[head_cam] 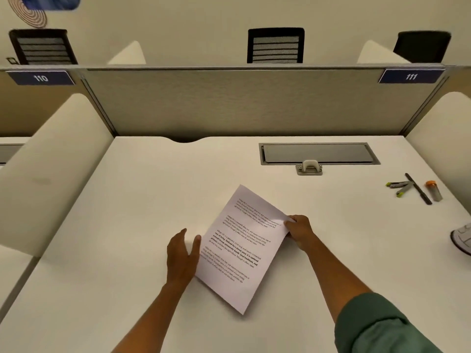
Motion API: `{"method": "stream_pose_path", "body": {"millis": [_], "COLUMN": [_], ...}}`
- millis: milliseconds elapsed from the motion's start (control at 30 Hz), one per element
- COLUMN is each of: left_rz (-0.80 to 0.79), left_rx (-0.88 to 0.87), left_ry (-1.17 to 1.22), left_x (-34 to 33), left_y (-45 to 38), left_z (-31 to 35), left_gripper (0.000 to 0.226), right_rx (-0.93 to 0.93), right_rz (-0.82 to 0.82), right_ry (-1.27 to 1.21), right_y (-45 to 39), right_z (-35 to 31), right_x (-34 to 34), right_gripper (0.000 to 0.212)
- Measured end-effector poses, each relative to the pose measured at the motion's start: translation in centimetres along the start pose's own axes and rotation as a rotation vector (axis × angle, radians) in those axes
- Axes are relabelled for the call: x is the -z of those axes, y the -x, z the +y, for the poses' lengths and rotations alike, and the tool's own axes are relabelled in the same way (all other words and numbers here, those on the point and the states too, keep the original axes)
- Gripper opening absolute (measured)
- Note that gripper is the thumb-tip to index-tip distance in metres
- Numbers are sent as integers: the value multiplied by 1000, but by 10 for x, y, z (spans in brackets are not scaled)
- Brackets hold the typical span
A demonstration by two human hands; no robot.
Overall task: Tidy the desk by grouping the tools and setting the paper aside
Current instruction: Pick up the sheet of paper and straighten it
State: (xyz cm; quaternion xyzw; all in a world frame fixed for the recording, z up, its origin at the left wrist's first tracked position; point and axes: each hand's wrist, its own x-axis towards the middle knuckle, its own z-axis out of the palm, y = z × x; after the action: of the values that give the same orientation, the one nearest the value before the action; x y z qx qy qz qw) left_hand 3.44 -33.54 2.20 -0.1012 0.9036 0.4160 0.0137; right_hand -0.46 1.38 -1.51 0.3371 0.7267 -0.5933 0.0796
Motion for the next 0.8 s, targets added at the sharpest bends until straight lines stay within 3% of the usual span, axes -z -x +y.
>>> {"method": "stream_pose_path", "body": {"millis": [67, 300, 400, 533, 633, 800], "left_rz": [42, 24, -113, -373, -453, -423], "left_rx": [86, 365, 454, 511, 521, 501], "left_ry": [84, 346, 628, 917, 953, 731], "left_x": [-1, -14, -25, -34, -46, -72], "left_y": [-4, 3, 4, 10, 11, 7], "left_z": [7, 27, 30, 53, 59, 54], "left_gripper": [59, 53, 55, 34, 31, 38], "right_rx": [-17, -123, -156, -164, -156, -107], "right_rz": [21, 144, 195, 242, 276, 322], "right_ry": [-52, -280, -377, -437, -454, -436], "right_y": [-7, 37, 35, 28, 30, 50], "right_z": [8, -15, -11, -1, 5, 10], "right_x": [7, 21, 29, 36, 39, 49], "right_gripper": [25, 16, 18, 29, 33, 24]}}
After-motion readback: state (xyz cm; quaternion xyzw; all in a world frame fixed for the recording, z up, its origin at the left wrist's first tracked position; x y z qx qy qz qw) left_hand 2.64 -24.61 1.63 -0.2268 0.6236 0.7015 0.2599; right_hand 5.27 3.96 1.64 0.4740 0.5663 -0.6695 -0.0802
